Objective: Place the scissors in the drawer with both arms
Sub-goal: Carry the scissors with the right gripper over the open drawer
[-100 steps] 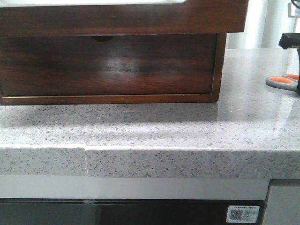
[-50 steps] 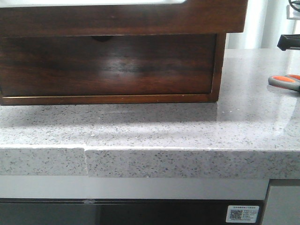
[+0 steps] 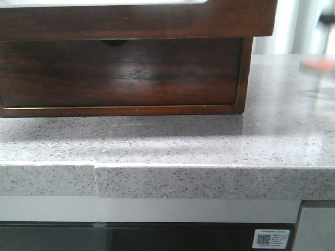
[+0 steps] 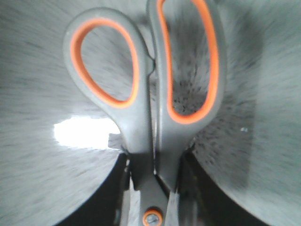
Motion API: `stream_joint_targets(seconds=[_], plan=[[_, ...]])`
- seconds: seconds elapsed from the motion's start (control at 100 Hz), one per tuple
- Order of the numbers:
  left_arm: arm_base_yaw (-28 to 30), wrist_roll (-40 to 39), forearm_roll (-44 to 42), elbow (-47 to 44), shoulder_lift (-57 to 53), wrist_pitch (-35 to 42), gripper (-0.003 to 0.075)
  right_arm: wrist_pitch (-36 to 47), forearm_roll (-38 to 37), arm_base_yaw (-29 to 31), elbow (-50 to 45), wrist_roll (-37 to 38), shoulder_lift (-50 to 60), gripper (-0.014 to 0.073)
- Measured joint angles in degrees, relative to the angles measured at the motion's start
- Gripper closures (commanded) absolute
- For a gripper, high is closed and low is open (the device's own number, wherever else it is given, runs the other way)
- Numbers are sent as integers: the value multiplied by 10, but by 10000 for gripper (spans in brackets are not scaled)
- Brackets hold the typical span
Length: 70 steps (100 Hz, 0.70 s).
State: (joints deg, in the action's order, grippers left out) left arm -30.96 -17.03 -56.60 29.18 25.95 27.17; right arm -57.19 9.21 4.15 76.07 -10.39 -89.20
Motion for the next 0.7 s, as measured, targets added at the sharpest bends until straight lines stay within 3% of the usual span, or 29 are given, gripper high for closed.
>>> stream_joint_targets(seconds=[0.38,0.5,0.7], plan=[[0,0,0,0,0,0,445,-10,200,-19,150,-142,142,672],[0,0,0,0,0,0,445,-23,208,-66,189,-188,149,672],[0,0,0,0,0,0,445,-20,210,-195,198,-293,149,672]])
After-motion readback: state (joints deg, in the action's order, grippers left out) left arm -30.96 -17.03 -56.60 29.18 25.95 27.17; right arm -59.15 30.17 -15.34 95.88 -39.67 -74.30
